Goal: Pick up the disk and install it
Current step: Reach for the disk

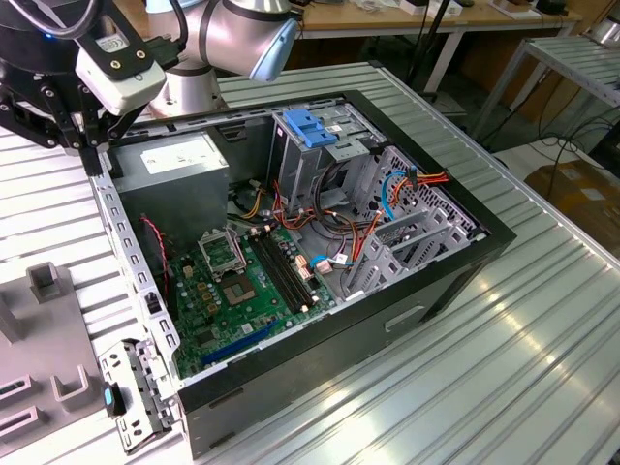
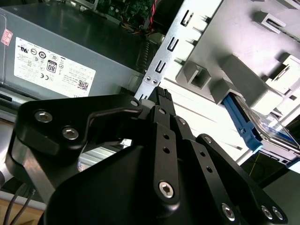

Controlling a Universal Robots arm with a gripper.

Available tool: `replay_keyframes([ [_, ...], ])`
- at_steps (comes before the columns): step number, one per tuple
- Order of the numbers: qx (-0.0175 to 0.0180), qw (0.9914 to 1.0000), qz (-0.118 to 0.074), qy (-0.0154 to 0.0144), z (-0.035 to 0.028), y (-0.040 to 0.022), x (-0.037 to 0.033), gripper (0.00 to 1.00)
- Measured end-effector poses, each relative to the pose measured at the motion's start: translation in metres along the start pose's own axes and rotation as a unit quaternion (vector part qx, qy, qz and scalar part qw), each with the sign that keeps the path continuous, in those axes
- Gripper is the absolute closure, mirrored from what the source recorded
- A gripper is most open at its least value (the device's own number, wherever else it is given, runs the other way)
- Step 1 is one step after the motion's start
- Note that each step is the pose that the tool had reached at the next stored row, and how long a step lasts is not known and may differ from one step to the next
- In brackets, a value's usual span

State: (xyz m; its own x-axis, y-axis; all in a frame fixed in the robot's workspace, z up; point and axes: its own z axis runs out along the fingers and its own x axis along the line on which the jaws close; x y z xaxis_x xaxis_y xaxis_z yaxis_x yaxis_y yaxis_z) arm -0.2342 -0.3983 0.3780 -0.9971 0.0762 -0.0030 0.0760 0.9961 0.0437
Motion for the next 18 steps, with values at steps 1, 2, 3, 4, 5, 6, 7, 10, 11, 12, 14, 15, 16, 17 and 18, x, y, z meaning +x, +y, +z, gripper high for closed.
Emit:
replay_keyframes([
  [1,0.0,1.0,0.0,0.0,0.0001,0.0,0.0005,0.89],
  [2,0.0,1.0,0.0,0.0,0.0001,-0.0001,0.0008,0.89],
  [3,0.0,1.0,0.0,0.0,0.0002,-0.0001,0.0011,0.89],
  [4,0.0,1.0,0.0,0.0,0.0003,-0.0002,0.0019,0.89],
  [5,0.0,1.0,0.0,0.0,0.0004,-0.0002,0.0024,0.89],
  [6,0.0,1.0,0.0,0.0,0.0005,-0.0002,0.003,0.89],
  [7,0.0,1.0,0.0,0.0,0.0006,-0.0001,0.0035,0.89],
  [10,0.0,1.0,0.0,0.0,0.001,0.0004,0.006,0.89],
  [11,0.0,1.0,0.0,0.0,0.0012,0.0007,0.0074,0.89],
  [12,0.0,1.0,0.0,0.0,0.0012,0.0011,0.0084,0.89],
  [14,0.0,1.0,0.0,0.0,0.0014,0.0022,0.0109,0.89],
  [15,0.0,1.0,0.0,0.0,0.0017,0.0029,0.0129,0.89],
  [16,0.0,1.0,0.0,0.0,0.0017,0.0035,0.015,0.89],
  [17,0.0001,1.0,0.0,0.0,0.0017,0.0038,0.0164,0.89],
  [18,0.0,1.0,0.0,0.0,0.0019,0.0043,0.0181,0.89],
])
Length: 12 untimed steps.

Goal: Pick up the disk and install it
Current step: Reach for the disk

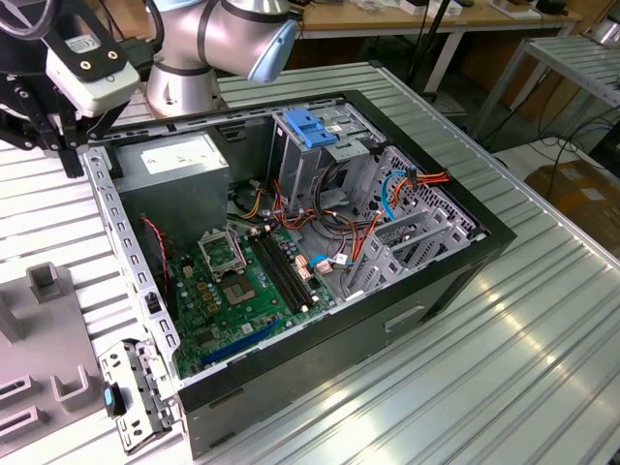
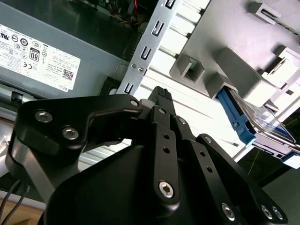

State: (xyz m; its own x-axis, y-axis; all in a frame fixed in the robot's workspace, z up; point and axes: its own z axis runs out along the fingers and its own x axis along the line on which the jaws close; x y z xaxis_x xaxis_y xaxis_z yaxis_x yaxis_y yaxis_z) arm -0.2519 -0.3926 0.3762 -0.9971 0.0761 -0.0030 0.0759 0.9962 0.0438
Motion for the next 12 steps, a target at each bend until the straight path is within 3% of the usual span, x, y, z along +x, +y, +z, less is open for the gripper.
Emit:
replay_keyframes([
  [12,0.0,1.0,0.0,0.0,0.0011,0.0008,0.0142,0.89],
])
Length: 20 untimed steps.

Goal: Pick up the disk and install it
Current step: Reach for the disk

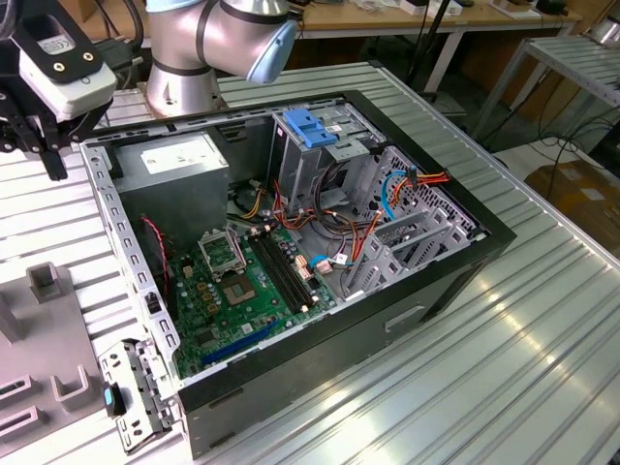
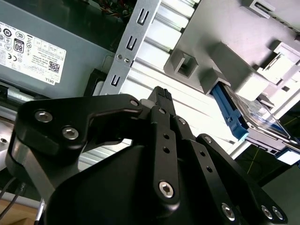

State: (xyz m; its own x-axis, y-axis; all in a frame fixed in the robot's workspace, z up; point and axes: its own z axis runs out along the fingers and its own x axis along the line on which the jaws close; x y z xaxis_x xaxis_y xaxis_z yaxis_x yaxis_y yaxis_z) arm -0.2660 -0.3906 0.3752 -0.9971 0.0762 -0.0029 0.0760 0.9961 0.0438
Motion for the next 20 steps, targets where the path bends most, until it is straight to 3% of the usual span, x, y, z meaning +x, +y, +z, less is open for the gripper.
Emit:
replay_keyframes([
  [20,0.0001,1.0,0.0,0.0007,0.0021,-0.001,0.0158,0.89],
])
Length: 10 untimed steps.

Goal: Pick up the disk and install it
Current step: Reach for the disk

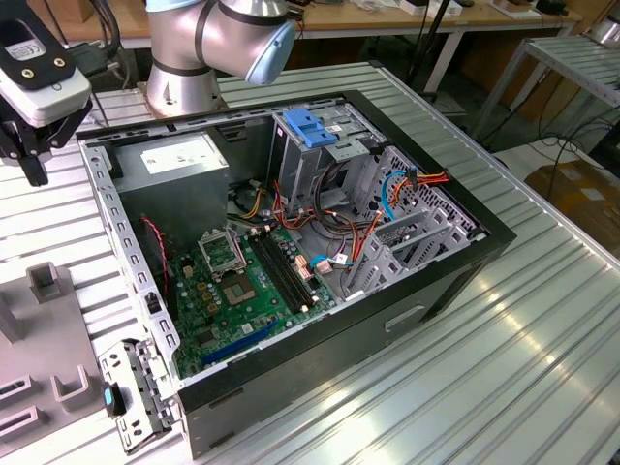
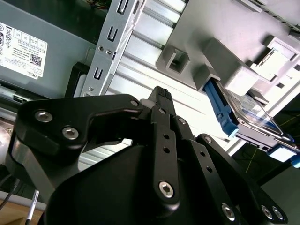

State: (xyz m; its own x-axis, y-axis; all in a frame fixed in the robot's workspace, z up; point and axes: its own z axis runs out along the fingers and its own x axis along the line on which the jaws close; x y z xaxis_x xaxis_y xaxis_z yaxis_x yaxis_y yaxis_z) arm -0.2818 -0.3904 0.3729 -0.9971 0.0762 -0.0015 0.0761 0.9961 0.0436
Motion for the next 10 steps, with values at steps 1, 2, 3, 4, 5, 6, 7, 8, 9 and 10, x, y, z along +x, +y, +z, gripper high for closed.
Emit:
replay_keyframes([
  [1,0.0,1.0,0.0,0.0001,0.0001,-0.0001,0.0008,0.89],
  [2,0.0,1.0,0.0,0.0001,0.0002,-0.0002,0.0017,0.89],
  [3,0.0,1.0,0.0,0.0002,0.0004,-0.0002,0.0027,0.89],
  [4,0.0,1.0,0.0,0.0002,0.0006,-0.0003,0.0033,0.89],
  [5,0.0,1.0,0.0,0.0003,0.0007,-0.0003,0.0039,0.89],
  [6,0.0,1.0,0.0,0.0004,0.0008,-0.0004,0.0045,0.89],
  [7,0.0,1.0,0.0,0.0004,0.0008,-0.0004,0.0048,0.89],
  [8,0.0,1.0,0.0,0.0005,0.001,-0.0005,0.0056,0.89],
  [9,0.0001,1.0,0.0,0.0006,0.001,-0.0005,0.0057,0.89],
  [10,0.0001,1.0,0.0,0.0007,0.0014,-0.0005,0.0059,0.89],
])
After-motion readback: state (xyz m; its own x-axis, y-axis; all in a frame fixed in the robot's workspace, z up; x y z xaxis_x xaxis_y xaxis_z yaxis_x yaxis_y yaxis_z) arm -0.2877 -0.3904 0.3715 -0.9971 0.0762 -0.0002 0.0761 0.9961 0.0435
